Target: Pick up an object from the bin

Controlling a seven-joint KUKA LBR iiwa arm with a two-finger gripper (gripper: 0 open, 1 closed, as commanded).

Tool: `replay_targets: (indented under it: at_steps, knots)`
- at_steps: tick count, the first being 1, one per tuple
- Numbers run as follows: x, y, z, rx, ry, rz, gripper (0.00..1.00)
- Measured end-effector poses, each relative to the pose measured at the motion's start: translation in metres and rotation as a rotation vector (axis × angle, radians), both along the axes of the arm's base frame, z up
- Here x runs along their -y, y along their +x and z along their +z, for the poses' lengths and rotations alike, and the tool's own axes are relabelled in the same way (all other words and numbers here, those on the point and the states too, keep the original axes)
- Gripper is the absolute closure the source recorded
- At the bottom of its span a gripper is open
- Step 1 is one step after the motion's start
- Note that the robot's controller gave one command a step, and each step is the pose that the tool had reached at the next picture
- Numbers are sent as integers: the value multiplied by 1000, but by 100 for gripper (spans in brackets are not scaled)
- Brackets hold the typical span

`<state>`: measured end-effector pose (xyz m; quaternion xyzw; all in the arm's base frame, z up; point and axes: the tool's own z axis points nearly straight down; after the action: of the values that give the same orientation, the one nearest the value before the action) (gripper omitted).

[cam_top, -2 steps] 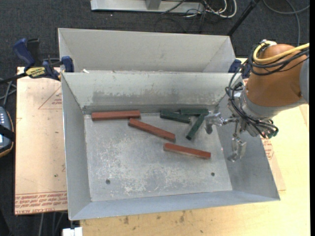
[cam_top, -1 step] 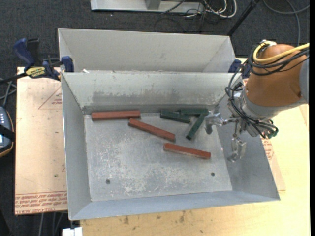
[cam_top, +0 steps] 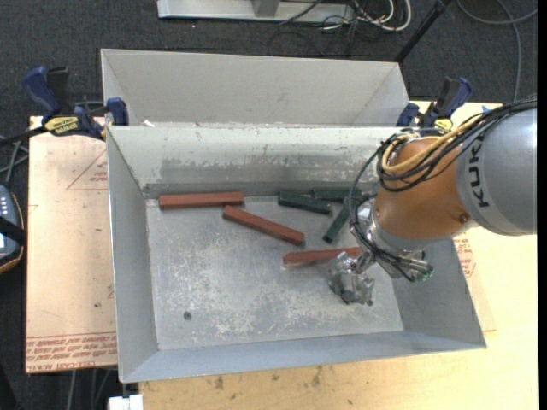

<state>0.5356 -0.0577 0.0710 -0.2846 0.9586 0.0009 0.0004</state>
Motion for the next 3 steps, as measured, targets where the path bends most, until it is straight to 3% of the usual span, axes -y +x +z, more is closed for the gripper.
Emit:
replay_targets:
  at_steps: [1, 2, 3]
  knots:
    - [0, 0, 0, 0, 0, 0, 100]
    - [-16, 7, 43, 4, 0, 51, 0]
    - [-16, 7, 42, 3, 0, 51, 0]
